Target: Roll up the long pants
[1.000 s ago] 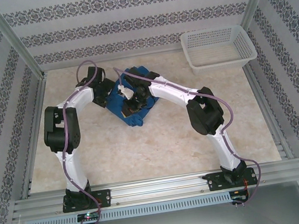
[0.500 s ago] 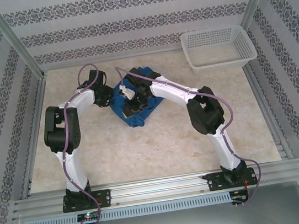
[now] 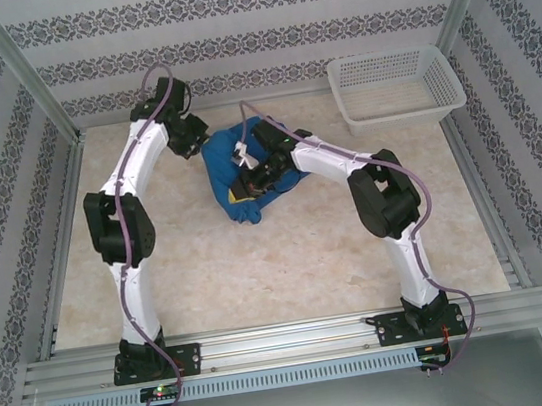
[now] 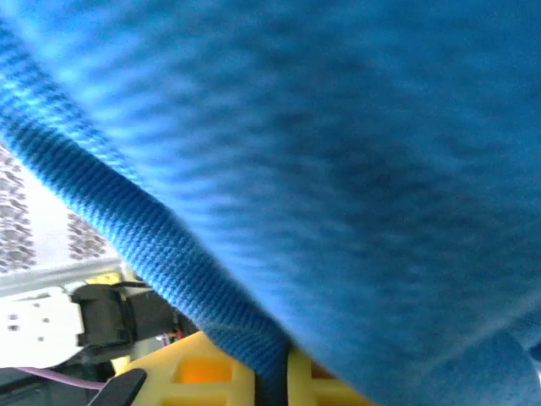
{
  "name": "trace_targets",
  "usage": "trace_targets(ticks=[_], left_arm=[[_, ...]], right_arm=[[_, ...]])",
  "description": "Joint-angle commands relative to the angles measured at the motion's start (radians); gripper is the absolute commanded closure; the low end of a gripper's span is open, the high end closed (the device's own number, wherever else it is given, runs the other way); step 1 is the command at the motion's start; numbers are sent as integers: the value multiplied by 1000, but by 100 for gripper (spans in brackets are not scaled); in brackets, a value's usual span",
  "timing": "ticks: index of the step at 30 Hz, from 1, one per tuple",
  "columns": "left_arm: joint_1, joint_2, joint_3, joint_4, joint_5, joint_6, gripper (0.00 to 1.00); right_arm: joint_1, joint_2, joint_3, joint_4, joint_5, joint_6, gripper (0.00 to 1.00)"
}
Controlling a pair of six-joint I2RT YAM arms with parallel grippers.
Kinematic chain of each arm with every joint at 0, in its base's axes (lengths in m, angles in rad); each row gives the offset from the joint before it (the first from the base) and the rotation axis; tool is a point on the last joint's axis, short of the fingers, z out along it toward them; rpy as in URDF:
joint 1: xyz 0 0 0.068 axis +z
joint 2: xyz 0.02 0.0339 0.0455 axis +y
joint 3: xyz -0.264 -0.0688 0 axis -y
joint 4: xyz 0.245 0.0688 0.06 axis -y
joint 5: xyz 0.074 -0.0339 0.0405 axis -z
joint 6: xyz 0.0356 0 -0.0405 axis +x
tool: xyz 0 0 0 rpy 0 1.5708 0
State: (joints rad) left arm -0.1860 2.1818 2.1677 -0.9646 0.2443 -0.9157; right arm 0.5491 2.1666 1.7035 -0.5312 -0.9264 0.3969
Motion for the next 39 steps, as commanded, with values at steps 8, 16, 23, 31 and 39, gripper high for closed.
trace_targets(ticks=[8, 16, 23, 31, 39], left_arm=[[-6, 182, 183, -192, 51, 108, 100], [-15, 163, 4, -123, 20, 77, 100], [-15, 171, -69, -101, 27, 48, 100], [-16, 128, -164, -53, 57, 28, 100], [-15, 83, -202, -46, 85, 38, 100]], right_arm=[[-3, 52, 4, -329, 296, -115, 32], [150, -152, 62, -449, 835, -116, 2], [398, -124, 166, -525, 1285, -80, 2], [486, 37, 137, -497, 1579, -110, 2], [443, 78, 41, -254, 1746, -368, 8]])
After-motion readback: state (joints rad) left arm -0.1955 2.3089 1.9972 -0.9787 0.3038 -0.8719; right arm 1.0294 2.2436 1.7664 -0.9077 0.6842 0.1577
